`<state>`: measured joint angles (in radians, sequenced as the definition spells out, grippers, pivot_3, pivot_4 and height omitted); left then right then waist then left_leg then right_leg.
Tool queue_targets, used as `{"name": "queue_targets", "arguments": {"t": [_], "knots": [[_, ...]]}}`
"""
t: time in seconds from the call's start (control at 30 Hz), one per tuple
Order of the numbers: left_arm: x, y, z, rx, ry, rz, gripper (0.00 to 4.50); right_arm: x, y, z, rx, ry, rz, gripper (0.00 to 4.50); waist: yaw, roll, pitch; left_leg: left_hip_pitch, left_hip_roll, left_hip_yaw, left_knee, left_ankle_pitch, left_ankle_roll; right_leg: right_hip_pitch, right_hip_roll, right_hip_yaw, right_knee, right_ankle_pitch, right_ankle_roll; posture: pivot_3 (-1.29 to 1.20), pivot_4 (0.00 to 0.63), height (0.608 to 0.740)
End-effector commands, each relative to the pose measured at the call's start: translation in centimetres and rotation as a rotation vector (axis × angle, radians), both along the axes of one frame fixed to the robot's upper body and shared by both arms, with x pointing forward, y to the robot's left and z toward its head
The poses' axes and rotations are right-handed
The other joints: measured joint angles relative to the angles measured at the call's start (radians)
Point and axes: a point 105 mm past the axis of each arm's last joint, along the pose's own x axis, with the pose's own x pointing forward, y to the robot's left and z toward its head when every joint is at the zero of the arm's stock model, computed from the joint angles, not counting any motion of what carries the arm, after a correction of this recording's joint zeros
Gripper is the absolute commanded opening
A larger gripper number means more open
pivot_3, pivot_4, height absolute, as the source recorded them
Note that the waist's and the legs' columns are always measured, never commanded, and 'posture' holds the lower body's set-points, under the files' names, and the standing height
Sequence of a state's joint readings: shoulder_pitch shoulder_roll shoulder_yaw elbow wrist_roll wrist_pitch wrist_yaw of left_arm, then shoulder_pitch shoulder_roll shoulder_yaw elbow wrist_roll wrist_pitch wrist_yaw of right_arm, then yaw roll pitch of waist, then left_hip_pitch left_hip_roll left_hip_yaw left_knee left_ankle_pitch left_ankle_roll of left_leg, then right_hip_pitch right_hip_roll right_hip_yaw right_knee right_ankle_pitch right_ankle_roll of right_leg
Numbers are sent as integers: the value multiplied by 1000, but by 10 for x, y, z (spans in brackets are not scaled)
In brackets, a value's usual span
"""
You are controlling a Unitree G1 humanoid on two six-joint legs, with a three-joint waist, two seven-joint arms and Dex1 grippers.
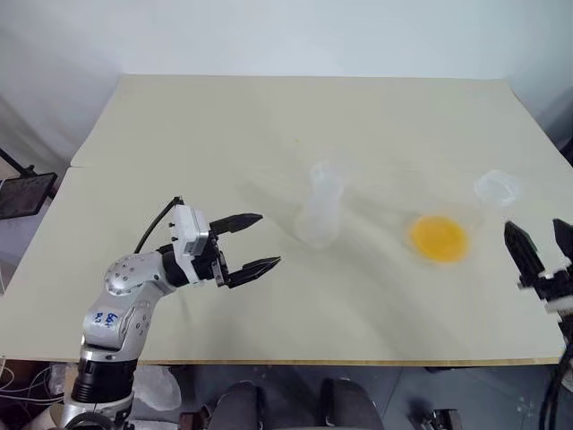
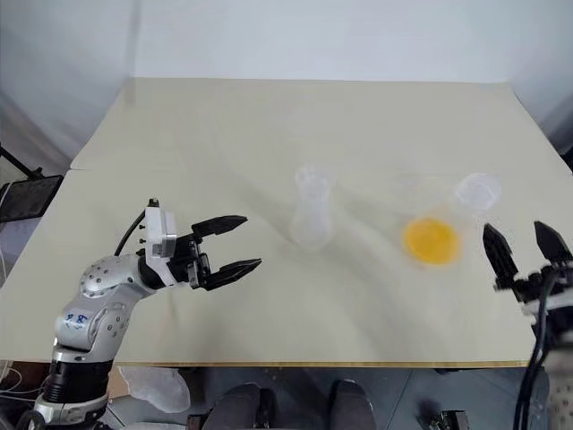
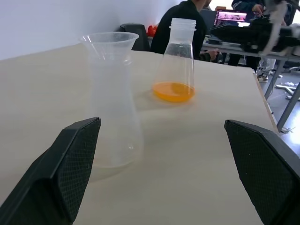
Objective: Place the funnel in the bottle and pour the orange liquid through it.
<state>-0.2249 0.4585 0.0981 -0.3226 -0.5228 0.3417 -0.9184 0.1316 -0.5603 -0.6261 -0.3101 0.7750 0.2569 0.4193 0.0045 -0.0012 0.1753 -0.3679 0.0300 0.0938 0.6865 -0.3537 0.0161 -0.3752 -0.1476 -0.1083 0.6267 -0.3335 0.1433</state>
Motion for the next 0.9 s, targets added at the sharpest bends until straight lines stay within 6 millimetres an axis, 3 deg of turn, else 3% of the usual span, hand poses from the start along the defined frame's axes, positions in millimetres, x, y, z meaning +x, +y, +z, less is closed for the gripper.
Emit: {"name": "queue_targets", "arguments": {"t": [0.03,0.53,0.77,0.9], "knots": [[-10,-6,10,-29,-38,-17,4485,11,2,7,-6,20,6,4500,2,0,0,-1,0,0,0,0,0,0,0,0,0,0,0,0,150,740],[-13,-13,12,-60,-40,3,4485,55,14,18,19,33,72,4500,14,0,0,-1,-1,1,0,0,0,-1,0,0,-1,0,0,0,150,740],[-13,-14,12,-57,-47,7,4485,61,22,21,20,15,102,4500,18,0,0,-2,-1,1,0,0,0,-1,1,-1,-1,0,0,0,150,740],[-12,-13,13,-56,-54,12,4500,63,25,21,31,10,108,3654,17,0,0,-2,-1,1,0,0,0,-1,1,-1,-1,0,0,0,150,740]]}}
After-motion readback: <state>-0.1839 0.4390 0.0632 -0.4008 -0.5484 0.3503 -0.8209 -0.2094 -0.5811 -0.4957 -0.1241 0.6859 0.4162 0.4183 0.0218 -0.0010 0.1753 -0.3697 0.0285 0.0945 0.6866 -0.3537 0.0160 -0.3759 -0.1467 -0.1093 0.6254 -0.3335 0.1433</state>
